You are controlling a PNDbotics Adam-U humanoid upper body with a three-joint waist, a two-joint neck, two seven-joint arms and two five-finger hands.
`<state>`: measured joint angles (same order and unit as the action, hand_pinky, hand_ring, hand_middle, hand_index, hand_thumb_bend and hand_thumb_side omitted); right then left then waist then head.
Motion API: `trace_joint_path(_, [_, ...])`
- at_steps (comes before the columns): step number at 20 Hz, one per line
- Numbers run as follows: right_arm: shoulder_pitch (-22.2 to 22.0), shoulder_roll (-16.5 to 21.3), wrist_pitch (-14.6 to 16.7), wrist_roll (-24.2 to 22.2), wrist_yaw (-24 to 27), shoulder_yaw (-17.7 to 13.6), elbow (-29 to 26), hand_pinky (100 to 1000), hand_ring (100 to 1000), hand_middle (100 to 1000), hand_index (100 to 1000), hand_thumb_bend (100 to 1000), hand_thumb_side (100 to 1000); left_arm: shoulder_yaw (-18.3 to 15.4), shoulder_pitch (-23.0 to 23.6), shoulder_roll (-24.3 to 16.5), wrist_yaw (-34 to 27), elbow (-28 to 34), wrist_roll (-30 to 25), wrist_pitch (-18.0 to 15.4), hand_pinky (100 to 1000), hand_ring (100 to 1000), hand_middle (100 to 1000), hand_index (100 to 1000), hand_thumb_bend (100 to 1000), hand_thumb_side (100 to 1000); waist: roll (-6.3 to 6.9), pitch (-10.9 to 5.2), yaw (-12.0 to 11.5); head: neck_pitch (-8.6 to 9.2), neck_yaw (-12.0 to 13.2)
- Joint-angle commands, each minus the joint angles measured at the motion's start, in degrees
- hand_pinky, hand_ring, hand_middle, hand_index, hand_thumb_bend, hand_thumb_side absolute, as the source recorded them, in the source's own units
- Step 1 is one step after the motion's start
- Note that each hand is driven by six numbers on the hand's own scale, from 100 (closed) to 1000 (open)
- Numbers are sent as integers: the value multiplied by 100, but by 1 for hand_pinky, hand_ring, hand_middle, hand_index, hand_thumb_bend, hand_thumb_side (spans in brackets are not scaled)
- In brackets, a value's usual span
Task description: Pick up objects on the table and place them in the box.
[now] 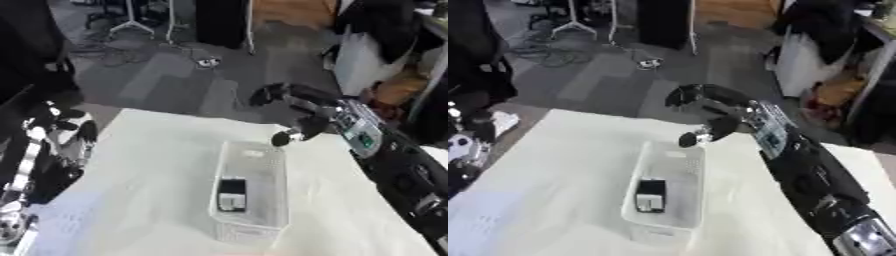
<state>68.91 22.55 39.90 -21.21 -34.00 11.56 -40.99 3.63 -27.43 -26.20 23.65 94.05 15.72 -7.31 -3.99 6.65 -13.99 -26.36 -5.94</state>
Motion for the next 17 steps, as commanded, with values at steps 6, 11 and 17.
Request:
trace_joint_path(6, [-70, 279, -263, 177, 221, -144, -215, 762, 762, 802, 839, 791, 1000, -52, -37, -189, -23, 84, -27, -25, 648, 750, 855, 872, 106, 871, 79, -73, 93, 223, -16])
trace_joint_path(11, [-326, 513, -623, 482, 492, -48, -805, 721, 733, 755, 812, 709, 1000, -54, -46, -229, 2, 75, -27, -14, 649, 750, 856, 872, 106, 872, 90, -66, 201, 803, -285])
trace_joint_path(17, [-997, 982, -1203, 816, 1197, 111, -2411, 661, 680, 704, 776, 645, 1000, -42, -57, -273, 1, 88, -38, -31, 651, 751, 856, 872, 107, 872, 100, -88, 391, 1544, -1084])
